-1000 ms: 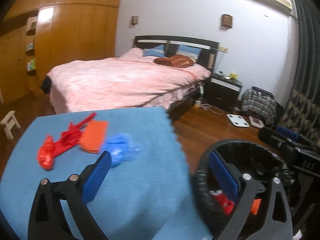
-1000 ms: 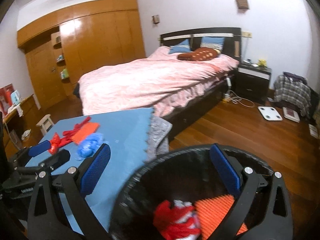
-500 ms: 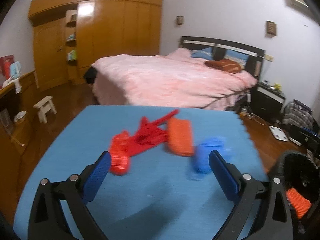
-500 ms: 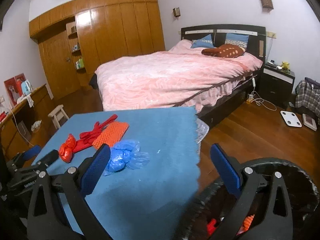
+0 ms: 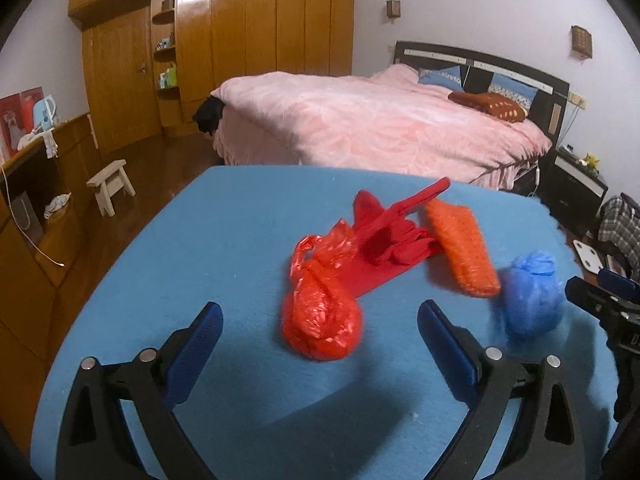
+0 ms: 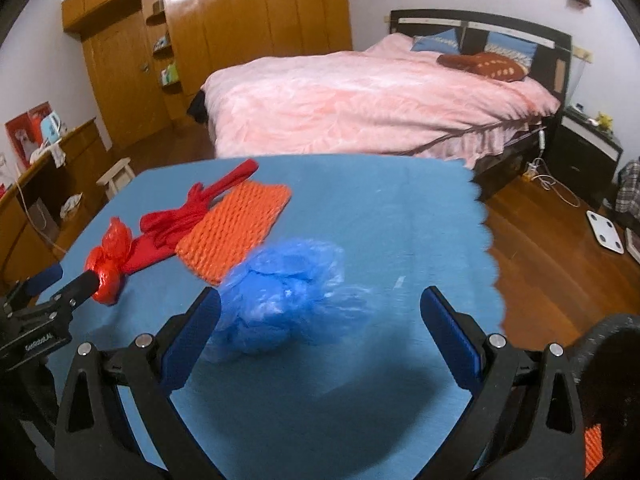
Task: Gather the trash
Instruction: 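Grasp the red plastic bag with the left tool while the right tool grasps the blue plastic bag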
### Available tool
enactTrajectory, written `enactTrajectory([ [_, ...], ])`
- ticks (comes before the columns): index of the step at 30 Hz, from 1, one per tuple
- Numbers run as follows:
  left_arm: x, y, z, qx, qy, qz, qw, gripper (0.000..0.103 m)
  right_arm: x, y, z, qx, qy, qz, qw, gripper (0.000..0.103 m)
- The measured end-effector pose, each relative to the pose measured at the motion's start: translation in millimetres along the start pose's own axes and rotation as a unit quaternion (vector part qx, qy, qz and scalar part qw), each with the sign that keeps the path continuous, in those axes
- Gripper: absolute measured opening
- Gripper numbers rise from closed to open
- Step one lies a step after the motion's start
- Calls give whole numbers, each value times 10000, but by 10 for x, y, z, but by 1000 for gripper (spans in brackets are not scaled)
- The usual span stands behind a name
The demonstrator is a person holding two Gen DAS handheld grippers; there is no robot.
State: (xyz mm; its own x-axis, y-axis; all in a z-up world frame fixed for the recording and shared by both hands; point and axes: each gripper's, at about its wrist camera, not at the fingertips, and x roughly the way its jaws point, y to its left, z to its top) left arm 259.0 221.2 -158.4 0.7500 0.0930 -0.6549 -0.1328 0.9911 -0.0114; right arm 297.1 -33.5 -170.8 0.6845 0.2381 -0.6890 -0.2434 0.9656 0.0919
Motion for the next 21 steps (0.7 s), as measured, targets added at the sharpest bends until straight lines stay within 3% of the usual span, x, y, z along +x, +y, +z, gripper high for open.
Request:
enactTrajectory([
  [8,217,129,36,-192,284,-154,9993,90,308,84,34,-11,294,91,9995,97],
  [11,293,141,25,-212,454,-249,9984,80,408,108,36,-64,474,100,9988,97],
  [16,374,134,2,-204,661,-339,9970,53,467,169,1,-198,624,202,9977,97],
  [18,369,134,-7,-214,672,-374,9968,46,456,201,-5,-267,621,322,9972,88],
  [20,346,139,-9,-219,630,-357,9971,45,460,214,-28,-255,699,458,9962,70],
  [21,335,136,-3,-216,606,-356,9973,44,455,221,-36,-251,694,476,9961,69],
])
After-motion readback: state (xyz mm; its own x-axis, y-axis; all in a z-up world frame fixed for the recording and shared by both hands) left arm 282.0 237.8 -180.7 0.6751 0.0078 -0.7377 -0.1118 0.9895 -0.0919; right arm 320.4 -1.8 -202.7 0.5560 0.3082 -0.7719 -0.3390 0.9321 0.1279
